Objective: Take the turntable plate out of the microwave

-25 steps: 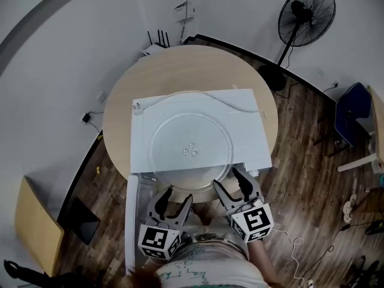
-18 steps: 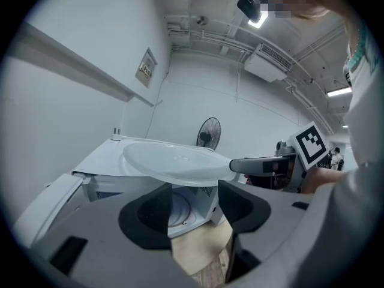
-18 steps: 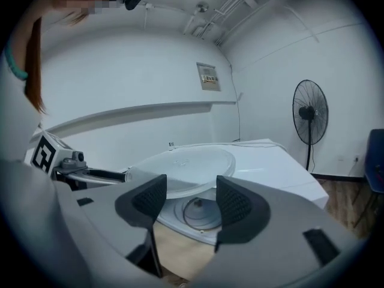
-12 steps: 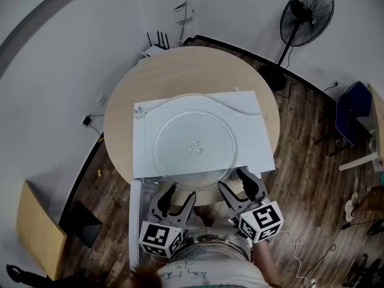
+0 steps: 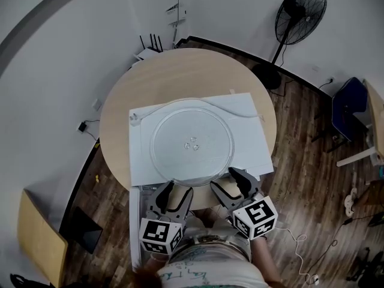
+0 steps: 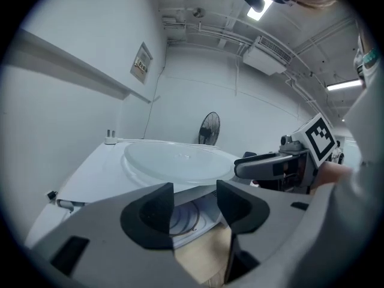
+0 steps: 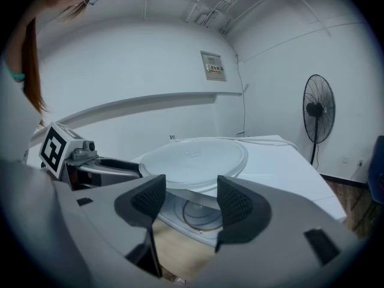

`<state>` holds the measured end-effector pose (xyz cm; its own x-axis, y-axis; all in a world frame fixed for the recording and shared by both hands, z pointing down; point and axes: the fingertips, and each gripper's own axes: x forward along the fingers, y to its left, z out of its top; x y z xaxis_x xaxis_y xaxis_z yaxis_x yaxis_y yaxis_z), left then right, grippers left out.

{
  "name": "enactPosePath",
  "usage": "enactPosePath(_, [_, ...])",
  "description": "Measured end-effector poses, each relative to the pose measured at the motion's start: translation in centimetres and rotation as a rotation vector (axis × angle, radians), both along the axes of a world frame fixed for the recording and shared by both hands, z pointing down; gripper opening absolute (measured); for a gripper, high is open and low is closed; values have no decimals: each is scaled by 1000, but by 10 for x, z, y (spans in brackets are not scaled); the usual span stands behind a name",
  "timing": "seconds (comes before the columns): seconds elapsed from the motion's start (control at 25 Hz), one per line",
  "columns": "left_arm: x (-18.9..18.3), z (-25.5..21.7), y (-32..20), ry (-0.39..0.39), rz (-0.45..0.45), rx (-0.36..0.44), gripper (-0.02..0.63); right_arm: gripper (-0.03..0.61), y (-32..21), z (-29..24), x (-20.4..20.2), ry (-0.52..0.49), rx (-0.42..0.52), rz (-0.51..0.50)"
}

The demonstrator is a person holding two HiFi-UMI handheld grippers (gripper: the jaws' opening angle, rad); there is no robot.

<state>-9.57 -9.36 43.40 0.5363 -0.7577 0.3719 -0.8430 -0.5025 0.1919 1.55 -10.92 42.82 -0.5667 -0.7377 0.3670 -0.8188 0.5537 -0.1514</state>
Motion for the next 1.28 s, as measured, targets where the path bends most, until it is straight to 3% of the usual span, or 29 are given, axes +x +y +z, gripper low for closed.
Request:
enactPosePath(0.2, [-4, 1, -3, -35, 13, -71, 196, 255, -8, 0, 0, -24, -22, 17])
enactPosePath(0.48, [-9, 2, -5, -136, 114, -145, 168, 249, -15, 0, -2, -26, -35, 33])
enactPosePath(0.64, [-12, 0, -12, -87, 128, -176, 143, 249, -20, -1, -3, -20, -29, 41])
enactPosePath(0.92, [-12, 0, -23, -90, 120, -147, 137, 240, -30, -2, -6, 25, -23, 40])
enactPosePath(1.28, [-13, -1, -22, -67, 108, -103, 137, 235, -27, -1, -10, -23, -24, 46])
